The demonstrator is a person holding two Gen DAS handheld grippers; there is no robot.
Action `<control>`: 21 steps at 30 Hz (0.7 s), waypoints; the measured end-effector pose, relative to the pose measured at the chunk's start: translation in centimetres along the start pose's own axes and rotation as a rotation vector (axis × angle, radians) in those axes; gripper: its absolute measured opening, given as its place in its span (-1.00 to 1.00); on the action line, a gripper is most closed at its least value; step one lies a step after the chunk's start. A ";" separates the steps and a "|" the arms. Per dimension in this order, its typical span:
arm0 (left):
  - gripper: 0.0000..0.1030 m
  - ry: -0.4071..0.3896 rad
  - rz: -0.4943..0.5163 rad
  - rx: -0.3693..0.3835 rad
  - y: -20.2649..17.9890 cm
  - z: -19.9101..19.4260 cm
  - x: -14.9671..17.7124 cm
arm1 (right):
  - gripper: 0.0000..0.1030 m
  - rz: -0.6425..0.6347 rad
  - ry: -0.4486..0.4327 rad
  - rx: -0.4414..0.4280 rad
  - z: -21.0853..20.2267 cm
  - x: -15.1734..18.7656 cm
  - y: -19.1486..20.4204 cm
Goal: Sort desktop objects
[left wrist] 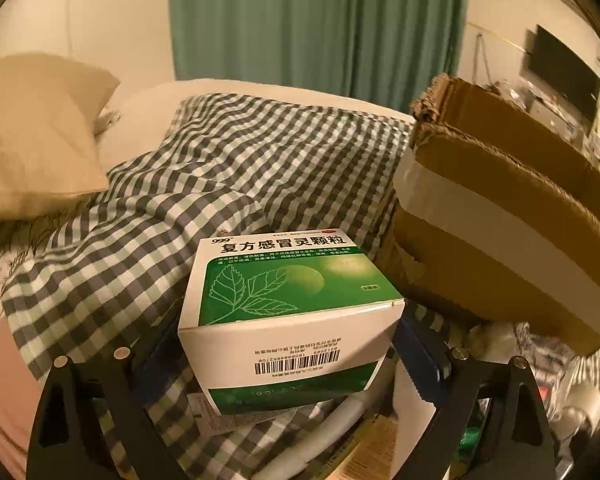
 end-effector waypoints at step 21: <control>0.87 -0.155 0.082 0.126 0.5 -6.5 0.6 | -0.40 0.046 0.004 0.035 -0.8 0.1 -0.6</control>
Point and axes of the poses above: each gripper's, at about its wrist camera, not at the fingertips, and z roughly the way its jaws point, y to its left, x to its underside, the point moved 6 cm from there along z, roughly the way its jaws point, and after that the axes turned 14 degrees about z, right-handed, at the moved point
